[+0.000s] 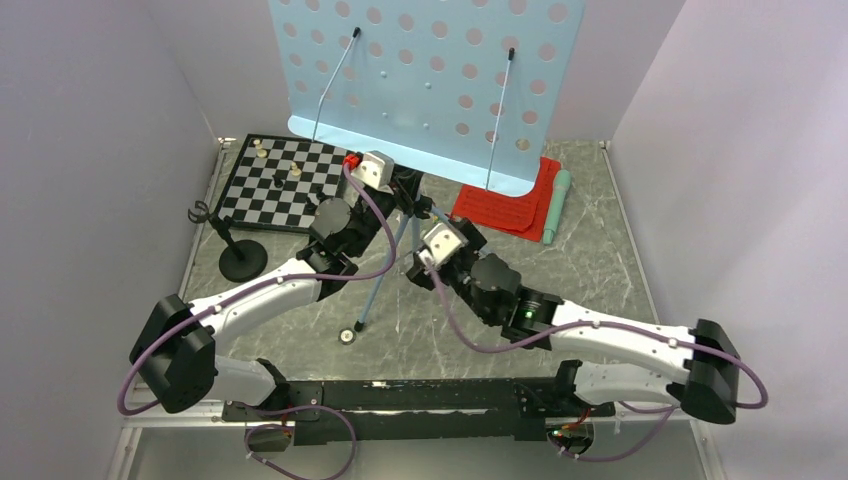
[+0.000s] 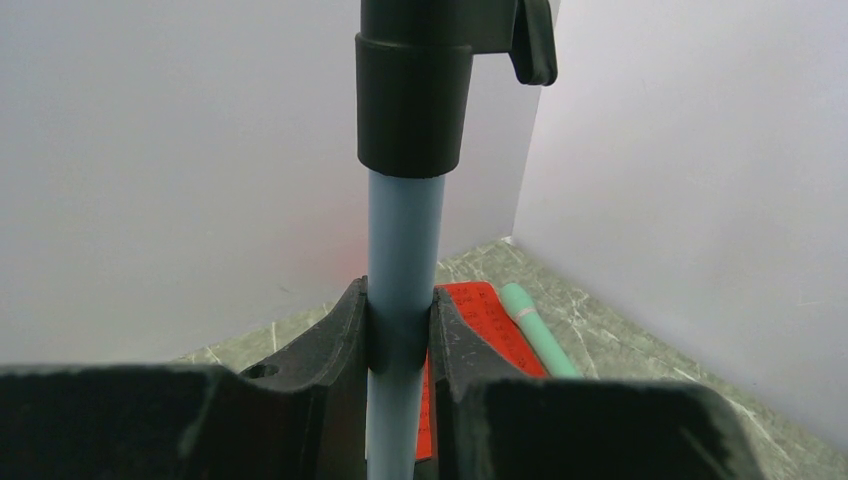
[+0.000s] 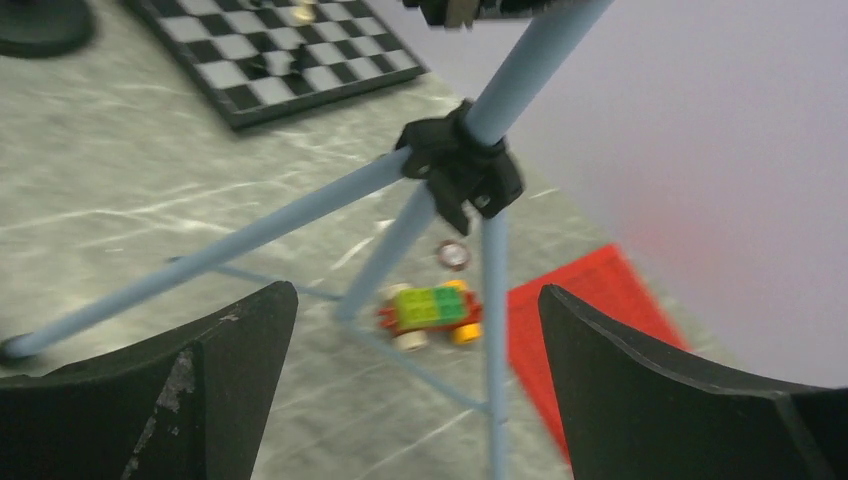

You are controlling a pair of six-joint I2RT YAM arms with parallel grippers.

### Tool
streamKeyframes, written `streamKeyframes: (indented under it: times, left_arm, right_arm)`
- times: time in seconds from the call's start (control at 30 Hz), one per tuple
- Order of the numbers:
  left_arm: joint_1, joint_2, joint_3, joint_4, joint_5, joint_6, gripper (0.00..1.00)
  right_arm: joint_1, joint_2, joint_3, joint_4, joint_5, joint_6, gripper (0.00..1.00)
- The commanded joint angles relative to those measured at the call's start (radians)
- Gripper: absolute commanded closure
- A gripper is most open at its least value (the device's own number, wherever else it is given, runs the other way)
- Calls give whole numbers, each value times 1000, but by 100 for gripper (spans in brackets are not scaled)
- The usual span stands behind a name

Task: Pack up the instrument practice props

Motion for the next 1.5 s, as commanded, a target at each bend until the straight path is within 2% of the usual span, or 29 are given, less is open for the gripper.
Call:
streamKeyframes:
  times: [0.0, 0.2, 0.27, 0.37, 0.57, 0.73, 0.9, 1.1, 1.33, 1.47]
  left_arm:
    - [11, 46, -8, -146, -56, -47, 100]
    - [11, 48, -26, -144, -50, -28, 100]
    - [11, 49, -40, -145, -52, -32, 100]
    - [11, 48, -59, -140, -54, -40, 100]
    - [11, 33, -81, -130, -53, -46, 100]
    - [11, 23, -86, -126, -50, -43, 100]
    - [10, 18, -82, -133, -49, -38, 100]
    - [10, 14, -81, -138, -55, -27, 100]
    - [9, 24, -74, -136, -53, -26, 100]
    - [8, 29, -74, -137, -53, -28, 100]
  right_arm:
    - [0, -106, -12, -271, -157, 439, 5]
    - [-34, -202, -134, -256, -217, 677, 6]
    - [-73, -243, -176, -218, -256, 761, 6]
    - [-208, -277, -228, -117, -419, 949, 7]
    - [-474, -170, -186, 32, -733, 1270, 6]
    - [-598, -1, -96, 178, -934, 1467, 6]
    - [-635, 148, -36, 363, -1076, 1635, 9]
    - [-639, 244, 7, 463, -1124, 1746, 13]
    - [-639, 309, 39, 494, -1142, 1812, 26]
    - [-641, 341, 47, 520, -1137, 1849, 38]
